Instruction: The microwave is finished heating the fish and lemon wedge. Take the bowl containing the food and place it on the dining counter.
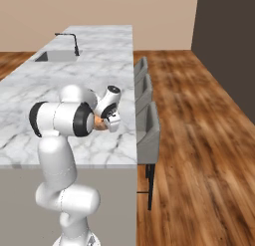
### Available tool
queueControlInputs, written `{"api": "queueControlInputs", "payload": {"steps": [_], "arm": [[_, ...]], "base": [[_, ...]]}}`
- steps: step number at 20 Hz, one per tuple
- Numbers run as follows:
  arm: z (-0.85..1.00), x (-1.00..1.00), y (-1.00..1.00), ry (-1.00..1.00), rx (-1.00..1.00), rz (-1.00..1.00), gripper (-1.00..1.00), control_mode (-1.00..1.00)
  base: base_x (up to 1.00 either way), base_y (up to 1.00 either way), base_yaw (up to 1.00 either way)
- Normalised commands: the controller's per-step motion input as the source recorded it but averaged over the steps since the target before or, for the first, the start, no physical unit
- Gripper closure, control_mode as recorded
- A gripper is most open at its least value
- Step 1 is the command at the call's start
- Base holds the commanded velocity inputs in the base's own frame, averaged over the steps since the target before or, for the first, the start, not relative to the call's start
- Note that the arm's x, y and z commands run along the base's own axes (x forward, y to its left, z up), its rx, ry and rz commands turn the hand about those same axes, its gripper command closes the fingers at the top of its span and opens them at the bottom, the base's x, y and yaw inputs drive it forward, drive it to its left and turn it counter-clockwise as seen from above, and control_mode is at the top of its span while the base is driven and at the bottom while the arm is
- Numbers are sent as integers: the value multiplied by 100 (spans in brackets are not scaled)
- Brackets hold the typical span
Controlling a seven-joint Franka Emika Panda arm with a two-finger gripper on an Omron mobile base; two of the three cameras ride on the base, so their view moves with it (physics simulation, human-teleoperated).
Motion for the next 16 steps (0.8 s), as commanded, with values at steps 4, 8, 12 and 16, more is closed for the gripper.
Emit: {"api": "queueControlInputs", "payload": {"steps": [4,8,12,16], "arm": [[-39,48,6,0,-3,0,100,-100],[-16,3,0,-1,0,0,-100,-100],[14,-6,-1,-2,1,0,-100,-100],[75,-41,0,-18,3,-4,-100,-100]], "base": [[0,0,0],[0,0,0],[0,0,0],[0,0,0]]}}
